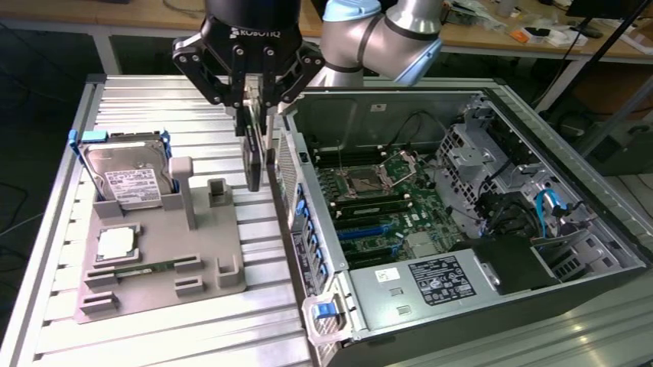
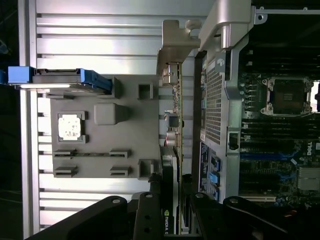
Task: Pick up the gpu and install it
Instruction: 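Pick up the gpu and move the gpu toward the slot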
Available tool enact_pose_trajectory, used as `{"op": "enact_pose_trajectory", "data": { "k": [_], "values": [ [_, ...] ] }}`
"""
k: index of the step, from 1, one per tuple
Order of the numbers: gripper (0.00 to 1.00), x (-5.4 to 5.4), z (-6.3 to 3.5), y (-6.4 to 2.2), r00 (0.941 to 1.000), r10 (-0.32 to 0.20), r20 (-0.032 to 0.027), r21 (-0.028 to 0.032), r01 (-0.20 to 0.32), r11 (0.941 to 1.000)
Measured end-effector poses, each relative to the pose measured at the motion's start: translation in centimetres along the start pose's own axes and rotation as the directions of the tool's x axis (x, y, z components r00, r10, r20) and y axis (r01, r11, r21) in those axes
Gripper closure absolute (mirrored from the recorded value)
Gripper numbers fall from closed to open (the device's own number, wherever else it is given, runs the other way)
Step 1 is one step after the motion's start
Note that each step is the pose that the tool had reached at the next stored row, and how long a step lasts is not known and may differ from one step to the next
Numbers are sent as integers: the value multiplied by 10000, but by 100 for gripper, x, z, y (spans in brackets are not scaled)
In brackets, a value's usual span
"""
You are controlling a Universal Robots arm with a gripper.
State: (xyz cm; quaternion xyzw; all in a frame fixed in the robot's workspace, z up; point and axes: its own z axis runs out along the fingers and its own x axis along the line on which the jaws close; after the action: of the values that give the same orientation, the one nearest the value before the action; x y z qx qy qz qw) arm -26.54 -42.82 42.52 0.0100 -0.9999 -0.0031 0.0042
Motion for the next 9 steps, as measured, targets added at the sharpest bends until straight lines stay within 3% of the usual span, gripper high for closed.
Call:
{"op": "enact_pose_trajectory", "data": {
  "k": [9],
  "values": [
    [73,-155,-30,-3,10000,0,0,0,0,10000]
  ]
}}
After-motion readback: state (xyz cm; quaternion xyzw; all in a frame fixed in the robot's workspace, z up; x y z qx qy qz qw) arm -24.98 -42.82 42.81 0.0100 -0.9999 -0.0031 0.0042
